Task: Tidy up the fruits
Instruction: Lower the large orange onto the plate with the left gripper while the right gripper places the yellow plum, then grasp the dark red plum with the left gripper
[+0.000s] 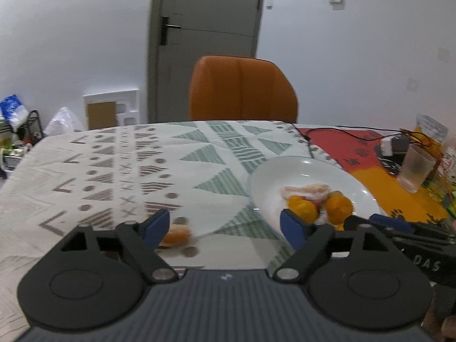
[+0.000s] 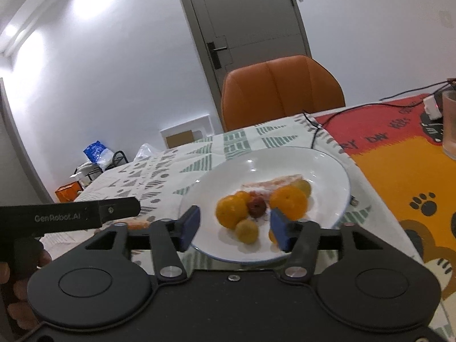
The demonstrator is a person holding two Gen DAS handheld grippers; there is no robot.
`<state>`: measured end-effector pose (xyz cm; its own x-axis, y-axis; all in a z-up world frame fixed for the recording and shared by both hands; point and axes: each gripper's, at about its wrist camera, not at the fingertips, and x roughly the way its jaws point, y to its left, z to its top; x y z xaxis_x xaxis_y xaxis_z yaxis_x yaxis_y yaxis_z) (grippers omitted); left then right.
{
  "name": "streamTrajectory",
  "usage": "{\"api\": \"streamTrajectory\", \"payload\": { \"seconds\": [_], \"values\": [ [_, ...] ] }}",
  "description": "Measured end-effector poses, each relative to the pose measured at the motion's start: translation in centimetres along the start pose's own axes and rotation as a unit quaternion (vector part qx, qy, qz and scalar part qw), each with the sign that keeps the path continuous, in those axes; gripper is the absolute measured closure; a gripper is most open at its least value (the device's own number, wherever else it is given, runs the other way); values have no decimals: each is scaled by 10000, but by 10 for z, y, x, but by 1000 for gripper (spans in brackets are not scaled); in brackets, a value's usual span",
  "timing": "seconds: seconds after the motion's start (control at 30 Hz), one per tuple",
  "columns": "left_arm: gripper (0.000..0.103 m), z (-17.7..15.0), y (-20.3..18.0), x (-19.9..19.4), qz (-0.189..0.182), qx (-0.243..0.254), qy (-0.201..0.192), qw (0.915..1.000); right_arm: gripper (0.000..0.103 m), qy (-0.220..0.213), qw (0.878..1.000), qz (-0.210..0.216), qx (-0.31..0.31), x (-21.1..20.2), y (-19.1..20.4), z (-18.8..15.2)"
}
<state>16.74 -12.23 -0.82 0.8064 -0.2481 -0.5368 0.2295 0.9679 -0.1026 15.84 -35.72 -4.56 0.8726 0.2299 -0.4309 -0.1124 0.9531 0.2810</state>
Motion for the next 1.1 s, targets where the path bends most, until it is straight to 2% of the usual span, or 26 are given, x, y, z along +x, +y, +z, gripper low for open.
{"api": "streamTrajectory", "payload": {
  "seconds": [0.07,0.17,0.3,0.33,0.47,0.67,1.1],
  "values": [
    [13,-1,8,-3,141,-67,8,9999,38,-30,10000,43,-19,1,5,0],
    [13,-2,19,-5,361,-157,35,9992,28,-79,9999,84,-65,2,13,0],
    [12,-4,33,-12,491,-198,-9,9986,2,-163,9997,126,-93,5,22,0],
    [12,-4,36,-13,527,-206,-23,9984,0,-196,9997,145,-91,5,24,1],
    [9,-7,48,-16,628,-325,-61,9975,0,-169,9990,353,-197,8,35,1],
    [9,-14,65,-12,756,-416,34,9963,0,-94,9988,421,-218,16,45,-3],
    [10,-25,86,8,707,-563,108,9958,0,102,9976,572,-389,36,62,-5]
  ]
}}
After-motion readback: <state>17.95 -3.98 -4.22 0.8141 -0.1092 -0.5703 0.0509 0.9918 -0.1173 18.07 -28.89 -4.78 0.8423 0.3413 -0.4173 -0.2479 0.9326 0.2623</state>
